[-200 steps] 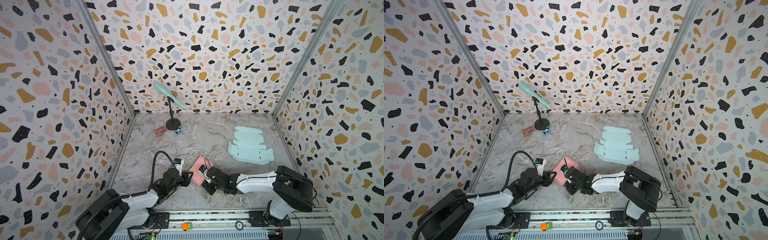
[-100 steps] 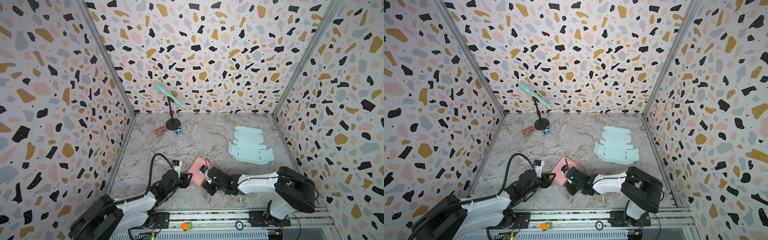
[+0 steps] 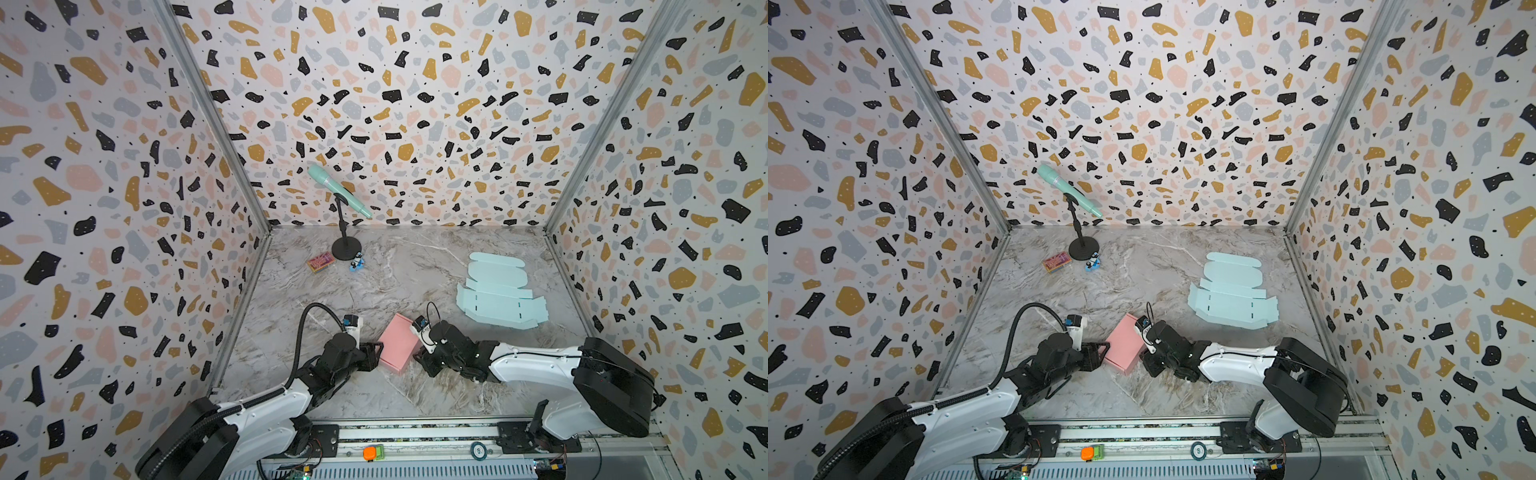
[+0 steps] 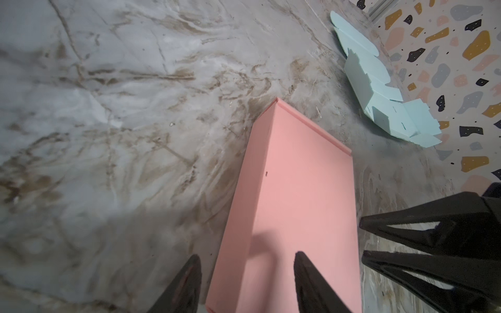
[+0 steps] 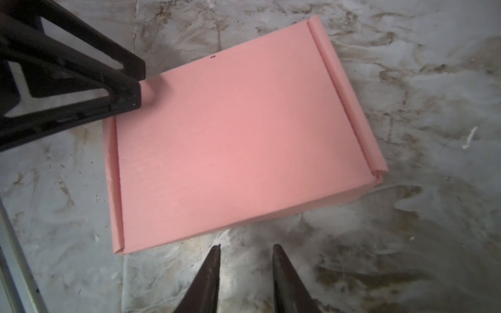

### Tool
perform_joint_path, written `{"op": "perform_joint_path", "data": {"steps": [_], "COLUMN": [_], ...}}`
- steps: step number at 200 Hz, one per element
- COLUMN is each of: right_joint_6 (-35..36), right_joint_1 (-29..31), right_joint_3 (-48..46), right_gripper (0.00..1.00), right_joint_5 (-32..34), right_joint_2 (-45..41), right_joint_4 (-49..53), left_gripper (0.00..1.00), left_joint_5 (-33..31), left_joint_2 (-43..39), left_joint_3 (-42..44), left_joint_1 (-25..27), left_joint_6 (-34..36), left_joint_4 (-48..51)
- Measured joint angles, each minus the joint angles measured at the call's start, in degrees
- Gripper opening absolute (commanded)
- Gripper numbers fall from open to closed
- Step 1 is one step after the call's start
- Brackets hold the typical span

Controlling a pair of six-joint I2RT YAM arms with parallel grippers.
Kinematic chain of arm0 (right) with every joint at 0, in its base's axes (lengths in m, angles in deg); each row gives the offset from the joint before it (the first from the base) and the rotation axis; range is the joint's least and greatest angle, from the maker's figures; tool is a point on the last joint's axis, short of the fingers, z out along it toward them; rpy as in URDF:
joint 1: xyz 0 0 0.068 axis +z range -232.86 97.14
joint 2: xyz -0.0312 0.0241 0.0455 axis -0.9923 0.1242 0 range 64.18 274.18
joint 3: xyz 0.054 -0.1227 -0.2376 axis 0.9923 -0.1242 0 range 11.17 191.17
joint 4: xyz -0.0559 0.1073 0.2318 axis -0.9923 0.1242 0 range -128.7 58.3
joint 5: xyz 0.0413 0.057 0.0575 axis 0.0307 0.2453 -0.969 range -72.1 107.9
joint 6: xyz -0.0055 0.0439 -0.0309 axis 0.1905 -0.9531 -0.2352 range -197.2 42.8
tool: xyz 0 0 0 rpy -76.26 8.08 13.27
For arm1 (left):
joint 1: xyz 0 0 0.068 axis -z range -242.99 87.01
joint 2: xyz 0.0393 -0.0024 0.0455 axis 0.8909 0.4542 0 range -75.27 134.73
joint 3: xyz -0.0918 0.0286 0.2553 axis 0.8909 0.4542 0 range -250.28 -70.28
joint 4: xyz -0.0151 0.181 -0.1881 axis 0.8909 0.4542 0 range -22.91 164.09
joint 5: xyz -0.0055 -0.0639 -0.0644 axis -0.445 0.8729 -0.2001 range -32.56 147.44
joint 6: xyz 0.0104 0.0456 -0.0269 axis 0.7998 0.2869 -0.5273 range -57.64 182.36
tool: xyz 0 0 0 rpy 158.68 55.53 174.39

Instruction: Fold the paper box

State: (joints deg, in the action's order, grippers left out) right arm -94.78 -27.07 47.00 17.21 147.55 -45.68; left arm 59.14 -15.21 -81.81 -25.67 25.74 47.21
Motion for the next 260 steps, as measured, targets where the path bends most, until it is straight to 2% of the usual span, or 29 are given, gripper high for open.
{"op": "perform_joint_path", "data": {"steps": [47,122,211,260], "right_joint_6": [1.29,2.67,3.3,3.58], "right_joint_1": [-4.81,-8.55,-9.4,-9.4], "right_joint_3": [-0.11,-0.11,0.79,1.79], "right_gripper": [0.32,0.31,0.3,0.27], "right_joint_5": [-1.22,-2.78,-4.11,-4.5], "right_joint_2": [-0.52,2.05,6.86,8.26], "right_joint_4": [0.17,0.0,-2.32,-3.13], "left_gripper": [0.56,0.57,0.57,0.52], "left_joint_5": [0.11,4.09,9.49,10.91], "left_joint_2": [5.18,19.85,26.91,27.65], "left_joint_3": [-6.19,-15.96,-16.68,-16.68], "left_joint_1": [-2.01,-2.67,-2.67,-2.49], "left_joint_6": [2.73,5.86,5.95,5.97], "left_joint_4": [0.72,-0.35,-5.29,-6.64]}}
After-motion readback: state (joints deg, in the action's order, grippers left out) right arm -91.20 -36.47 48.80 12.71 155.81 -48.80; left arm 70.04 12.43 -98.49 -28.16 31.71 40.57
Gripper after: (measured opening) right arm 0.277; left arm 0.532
